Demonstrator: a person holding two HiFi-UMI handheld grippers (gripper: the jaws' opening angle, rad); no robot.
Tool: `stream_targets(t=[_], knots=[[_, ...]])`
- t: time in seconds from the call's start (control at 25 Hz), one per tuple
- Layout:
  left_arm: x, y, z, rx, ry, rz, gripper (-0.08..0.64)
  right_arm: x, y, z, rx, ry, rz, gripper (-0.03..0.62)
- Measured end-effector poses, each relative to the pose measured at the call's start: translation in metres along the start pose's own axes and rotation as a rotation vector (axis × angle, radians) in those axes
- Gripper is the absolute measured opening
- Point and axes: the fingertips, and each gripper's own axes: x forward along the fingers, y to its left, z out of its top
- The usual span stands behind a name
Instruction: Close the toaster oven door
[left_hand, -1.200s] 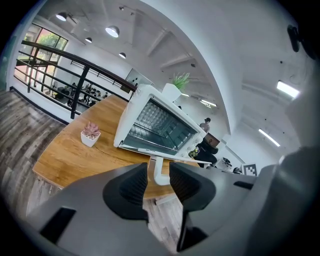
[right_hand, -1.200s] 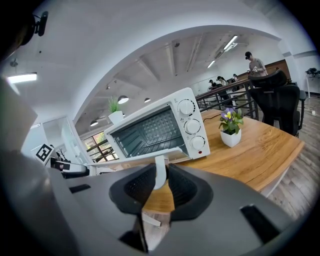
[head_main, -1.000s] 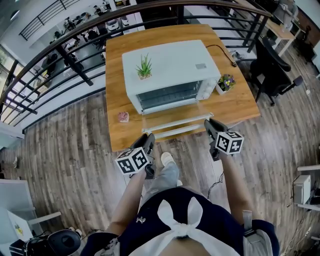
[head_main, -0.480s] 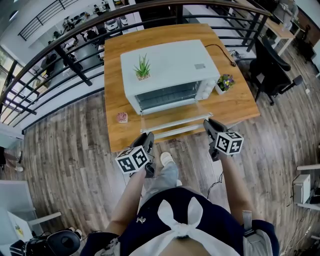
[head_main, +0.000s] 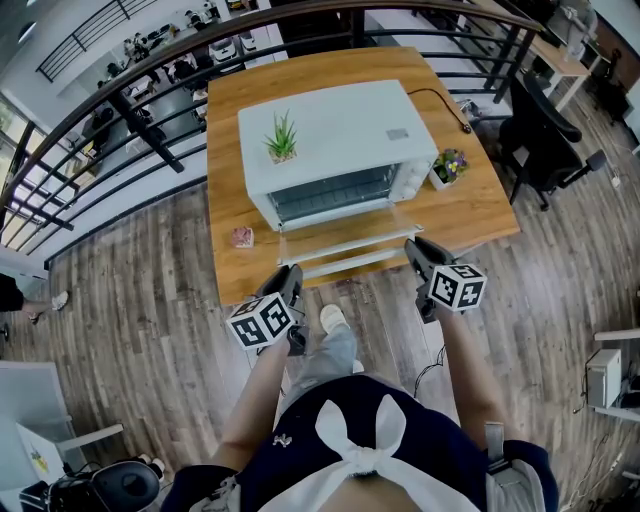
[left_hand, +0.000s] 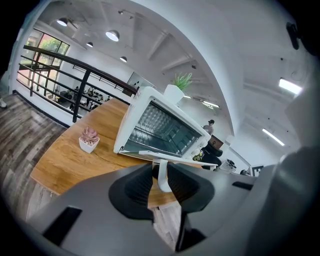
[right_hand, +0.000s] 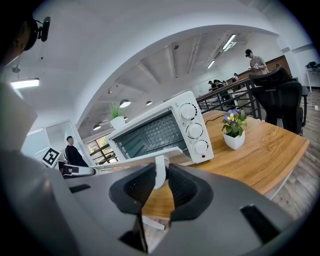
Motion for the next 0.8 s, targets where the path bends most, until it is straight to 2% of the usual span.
stream_targets(t=[0.8], knots=[[0.003,-0.002,0.012,-0.017,-0.004,-0.018,0.104,0.003,0.002,0.012,0.007,0.006,0.002,0.085]])
